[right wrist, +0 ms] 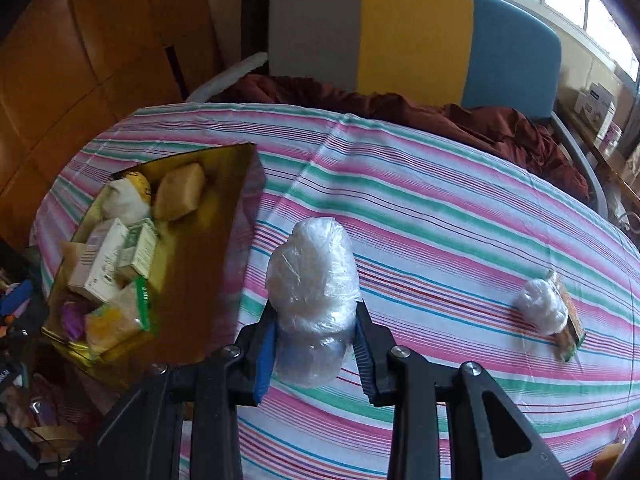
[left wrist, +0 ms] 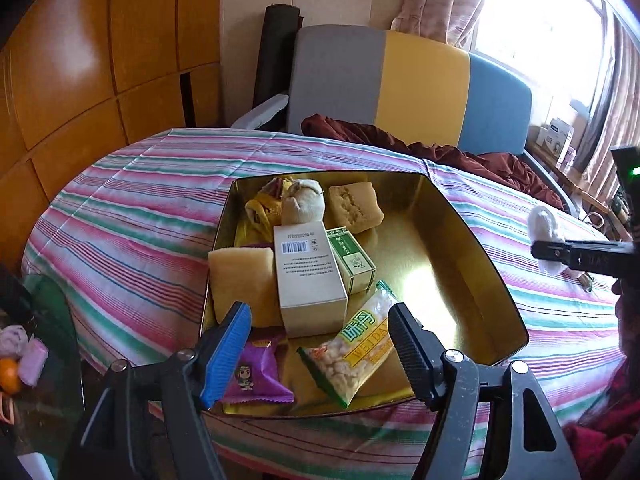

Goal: Organize objects
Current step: 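Carry the wrapped ball into the gold tray and open the right gripper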

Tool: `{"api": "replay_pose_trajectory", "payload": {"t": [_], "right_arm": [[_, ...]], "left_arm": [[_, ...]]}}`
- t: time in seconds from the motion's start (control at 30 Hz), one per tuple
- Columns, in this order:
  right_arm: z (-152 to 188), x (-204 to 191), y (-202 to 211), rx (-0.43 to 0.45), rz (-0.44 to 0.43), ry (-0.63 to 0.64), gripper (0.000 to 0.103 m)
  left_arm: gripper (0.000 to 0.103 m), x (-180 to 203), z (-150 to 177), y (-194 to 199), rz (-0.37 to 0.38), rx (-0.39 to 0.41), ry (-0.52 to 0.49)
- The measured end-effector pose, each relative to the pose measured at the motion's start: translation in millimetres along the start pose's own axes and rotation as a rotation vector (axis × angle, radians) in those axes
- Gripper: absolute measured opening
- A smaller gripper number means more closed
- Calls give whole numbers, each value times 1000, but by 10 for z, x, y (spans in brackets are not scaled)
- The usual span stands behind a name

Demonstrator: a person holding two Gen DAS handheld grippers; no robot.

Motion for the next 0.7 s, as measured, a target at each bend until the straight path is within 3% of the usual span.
{"api": "replay_pose_trajectory", "payload": {"t": [0.3, 0.7], "right_arm": [[-394, -710, -286, -18, -131, 81, 34], [-673, -1021, -1105, -143, -175, 20, 39]], "left_arm": [[72, -250, 31, 48, -14, 6, 63], [72, -549, 97, -25, -29, -30, 132]]}}
Point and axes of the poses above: each gripper's, at about its wrist camera, not at the fingertips, and y roughly against the way its jaws point, x to its right, z to its underside, the point moved 1 cm from there along -y, roughly the way its jaws point, and after that the axes turned 10 degrees about y, right-handed, at the moved point
